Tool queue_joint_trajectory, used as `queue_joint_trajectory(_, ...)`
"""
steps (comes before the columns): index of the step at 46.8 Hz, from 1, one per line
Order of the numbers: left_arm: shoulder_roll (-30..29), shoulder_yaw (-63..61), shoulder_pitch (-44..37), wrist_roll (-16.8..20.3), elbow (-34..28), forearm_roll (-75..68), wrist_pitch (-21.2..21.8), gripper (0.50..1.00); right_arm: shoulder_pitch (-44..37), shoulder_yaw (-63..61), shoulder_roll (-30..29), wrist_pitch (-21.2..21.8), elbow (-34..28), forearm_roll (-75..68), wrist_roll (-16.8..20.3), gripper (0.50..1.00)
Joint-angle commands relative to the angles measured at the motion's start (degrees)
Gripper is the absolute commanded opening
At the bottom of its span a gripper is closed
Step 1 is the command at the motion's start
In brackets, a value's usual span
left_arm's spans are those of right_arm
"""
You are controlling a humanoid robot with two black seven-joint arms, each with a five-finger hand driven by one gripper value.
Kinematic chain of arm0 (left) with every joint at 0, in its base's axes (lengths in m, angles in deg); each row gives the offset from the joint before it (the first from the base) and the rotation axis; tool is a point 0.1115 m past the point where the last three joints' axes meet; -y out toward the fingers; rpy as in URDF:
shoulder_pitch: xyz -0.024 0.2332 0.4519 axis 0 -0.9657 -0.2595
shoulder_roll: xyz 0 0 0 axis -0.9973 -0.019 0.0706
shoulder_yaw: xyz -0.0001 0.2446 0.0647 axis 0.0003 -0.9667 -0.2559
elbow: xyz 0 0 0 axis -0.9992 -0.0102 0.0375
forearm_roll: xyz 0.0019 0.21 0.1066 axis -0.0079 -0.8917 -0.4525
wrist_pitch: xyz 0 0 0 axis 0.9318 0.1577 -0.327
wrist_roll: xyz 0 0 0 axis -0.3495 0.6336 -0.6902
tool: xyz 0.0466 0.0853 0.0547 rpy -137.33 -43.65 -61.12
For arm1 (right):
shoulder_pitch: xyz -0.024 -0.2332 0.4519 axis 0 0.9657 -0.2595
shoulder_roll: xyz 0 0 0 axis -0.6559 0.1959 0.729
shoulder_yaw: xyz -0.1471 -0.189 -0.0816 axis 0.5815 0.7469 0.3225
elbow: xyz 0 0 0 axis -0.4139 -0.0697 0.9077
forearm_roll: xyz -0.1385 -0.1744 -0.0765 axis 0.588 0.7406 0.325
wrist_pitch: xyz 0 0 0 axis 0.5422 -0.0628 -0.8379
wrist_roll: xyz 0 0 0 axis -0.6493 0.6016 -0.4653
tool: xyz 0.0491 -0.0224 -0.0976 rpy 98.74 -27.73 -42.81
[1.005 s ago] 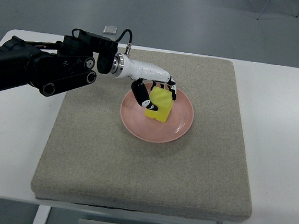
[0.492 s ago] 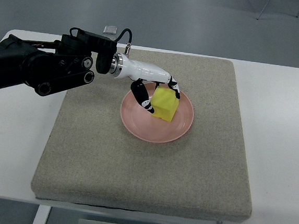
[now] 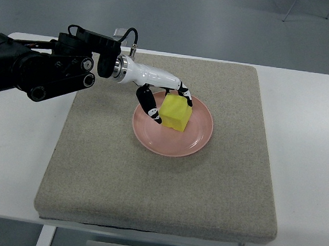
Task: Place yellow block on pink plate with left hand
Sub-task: 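Lower the yellow cube onto the pink plate with the left hand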
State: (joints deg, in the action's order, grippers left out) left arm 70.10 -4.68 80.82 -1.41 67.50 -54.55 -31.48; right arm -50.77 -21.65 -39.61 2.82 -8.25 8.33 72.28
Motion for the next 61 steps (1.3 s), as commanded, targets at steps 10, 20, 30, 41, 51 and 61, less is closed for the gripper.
queue_joint_trajectory(10, 0.0, 0.2, -0.6, 0.0, -0.5, 0.2, 0.0, 0.881, 0.0, 0.0, 0.0, 0.0, 0.0, 0.0, 0.0, 0.924)
queue_joint_trajectory(20, 0.0, 0.5, -1.0, -0.1, -1.3, 1.1, 0.3, 1.000, 0.0, 0.0, 0.0, 0.0, 0.0, 0.0, 0.0, 0.924)
queue_joint_trajectory(30, -0.1, 0.8, -1.0, -0.2, -1.4, 1.4, 0.1, 1.000, 0.0, 0.0, 0.0, 0.0, 0.0, 0.0, 0.0, 0.924)
queue_joint_trajectory(41, -1.3, 0.5, -0.9, 0.0, -0.2, 1.5, -2.3, 1.000, -0.1, 0.0, 0.0, 0.0, 0.0, 0.0, 0.0, 0.924)
queue_joint_trajectory(51, -2.4, 2.8, -0.7, 0.2, 0.5, 1.5, -7.4, 1.000, 0.0, 0.0, 0.0, 0.0, 0.0, 0.0, 0.0, 0.924)
queue_joint_trajectory(61, -3.1, 4.4, 0.3, 0.7, 0.6, 1.5, -11.0, 1.000, 0.0, 0.0, 0.0, 0.0, 0.0, 0.0, 0.0, 0.924)
